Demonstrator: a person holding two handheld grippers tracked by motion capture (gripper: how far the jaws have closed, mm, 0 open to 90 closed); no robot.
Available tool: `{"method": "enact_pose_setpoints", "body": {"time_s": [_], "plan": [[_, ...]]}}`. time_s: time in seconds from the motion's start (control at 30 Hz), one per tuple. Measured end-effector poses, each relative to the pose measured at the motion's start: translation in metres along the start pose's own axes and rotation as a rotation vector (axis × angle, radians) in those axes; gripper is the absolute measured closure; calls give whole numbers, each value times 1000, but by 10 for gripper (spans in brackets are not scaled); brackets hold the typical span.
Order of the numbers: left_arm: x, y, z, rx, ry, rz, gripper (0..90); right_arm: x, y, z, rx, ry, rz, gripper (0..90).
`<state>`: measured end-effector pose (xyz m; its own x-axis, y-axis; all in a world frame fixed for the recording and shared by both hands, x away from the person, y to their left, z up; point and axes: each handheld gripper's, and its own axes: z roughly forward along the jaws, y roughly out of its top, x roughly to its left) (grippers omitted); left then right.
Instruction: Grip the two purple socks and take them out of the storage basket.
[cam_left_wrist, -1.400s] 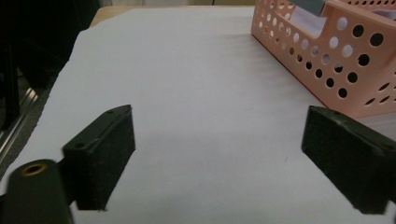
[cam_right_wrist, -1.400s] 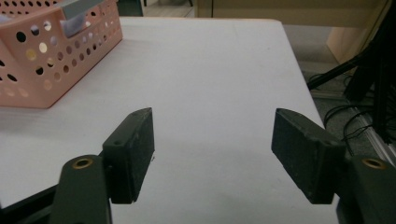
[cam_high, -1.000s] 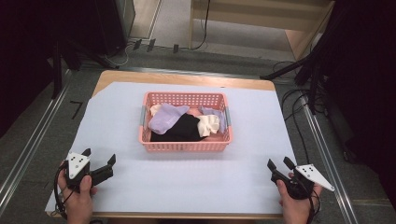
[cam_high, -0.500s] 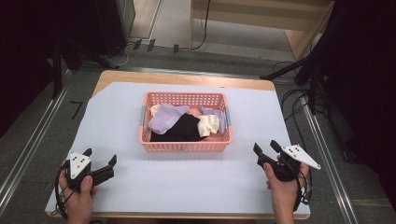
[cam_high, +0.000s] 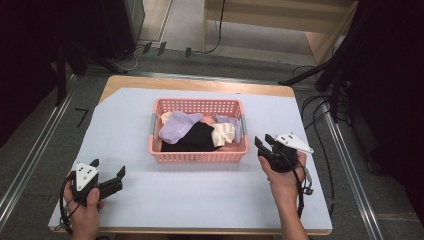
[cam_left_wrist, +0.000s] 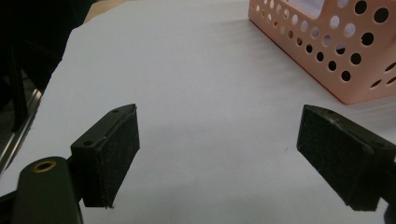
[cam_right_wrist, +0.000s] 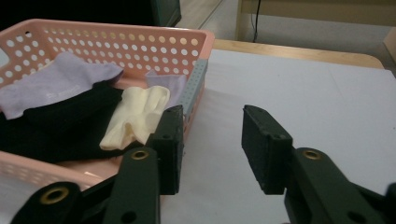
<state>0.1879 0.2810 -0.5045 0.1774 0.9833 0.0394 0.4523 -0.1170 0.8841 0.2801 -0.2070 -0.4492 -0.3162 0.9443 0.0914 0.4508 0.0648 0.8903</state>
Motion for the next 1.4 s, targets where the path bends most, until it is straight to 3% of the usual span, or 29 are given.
{"method": "enact_pose_setpoints", "body": {"time_s": [0.17, 0.3, 0.33, 0.4, 0.57, 0.7, 0.77, 0.9, 1.27, 1.4], "plan": [[0, 0, 0, 5, 0, 4, 141, 14, 9, 17, 35, -9, -57, 651], [0, 0, 0, 7, -1, 6, 141, 17, 13, 27, 56, 17, -49, 640], [0, 0, 1, 6, -2, 6, 141, 19, 14, 32, 39, 31, -33, 629], [0, 0, 1, 7, -2, 6, 141, 21, 16, 37, 51, 22, -32, 626], [-1, 0, 1, 11, -7, 8, 142, 21, 23, 48, 76, 24, -47, 622], [-1, 1, 2, 15, -10, 11, 142, 25, 31, 58, 119, 51, -54, 672], [-1, 1, 2, 19, -12, 16, 142, 29, 37, 65, 141, 30, -81, 677], [-2, 1, 2, 15, -9, 19, 142, 31, 44, 77, 155, 17, -80, 698], [-2, 1, 3, 25, -21, 28, 143, 29, 53, 106, 225, 27, -82, 712], [-3, 1, 3, 29, -23, 30, 146, 32, 52, 112, 239, 15, -111, 707]]}}
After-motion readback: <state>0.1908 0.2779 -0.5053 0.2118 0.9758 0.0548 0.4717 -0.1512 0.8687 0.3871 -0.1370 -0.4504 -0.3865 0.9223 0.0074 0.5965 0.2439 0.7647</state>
